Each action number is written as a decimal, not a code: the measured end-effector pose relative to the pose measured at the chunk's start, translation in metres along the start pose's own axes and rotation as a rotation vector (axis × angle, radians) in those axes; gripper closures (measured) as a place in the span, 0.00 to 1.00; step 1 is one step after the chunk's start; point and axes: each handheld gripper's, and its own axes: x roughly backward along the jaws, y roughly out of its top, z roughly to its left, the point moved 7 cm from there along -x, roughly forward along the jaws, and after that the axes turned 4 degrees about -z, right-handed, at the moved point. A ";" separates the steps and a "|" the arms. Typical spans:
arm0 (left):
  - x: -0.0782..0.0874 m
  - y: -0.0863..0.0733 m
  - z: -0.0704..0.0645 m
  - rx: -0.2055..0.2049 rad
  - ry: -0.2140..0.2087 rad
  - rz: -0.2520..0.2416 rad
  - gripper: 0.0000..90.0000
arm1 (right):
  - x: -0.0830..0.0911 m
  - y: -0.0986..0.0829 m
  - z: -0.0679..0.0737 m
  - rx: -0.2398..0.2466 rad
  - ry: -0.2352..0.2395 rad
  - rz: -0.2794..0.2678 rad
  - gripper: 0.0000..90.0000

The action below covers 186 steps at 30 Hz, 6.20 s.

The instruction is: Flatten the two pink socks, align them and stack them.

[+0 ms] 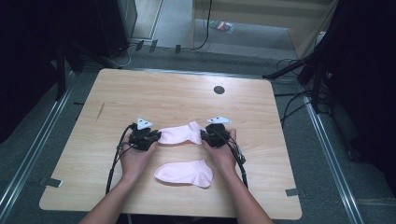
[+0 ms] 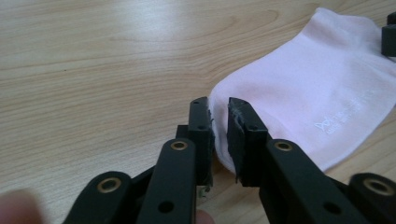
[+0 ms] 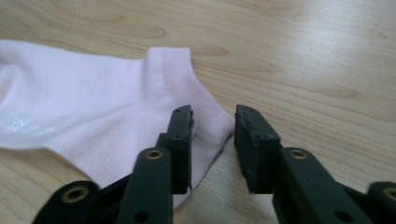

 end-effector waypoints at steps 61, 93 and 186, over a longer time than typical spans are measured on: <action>0.110 -0.040 -0.058 -0.072 -0.206 -0.039 1.00 | 0.138 -0.056 0.036 -0.109 0.167 -0.055 0.99; 0.089 -0.078 -0.065 -0.190 -0.105 0.022 0.99 | 0.123 -0.091 0.043 -0.128 0.159 -0.018 0.98; 0.135 -0.062 0.080 0.088 -0.039 -0.219 0.08 | 0.160 -0.097 -0.109 -0.242 -0.086 -0.203 0.15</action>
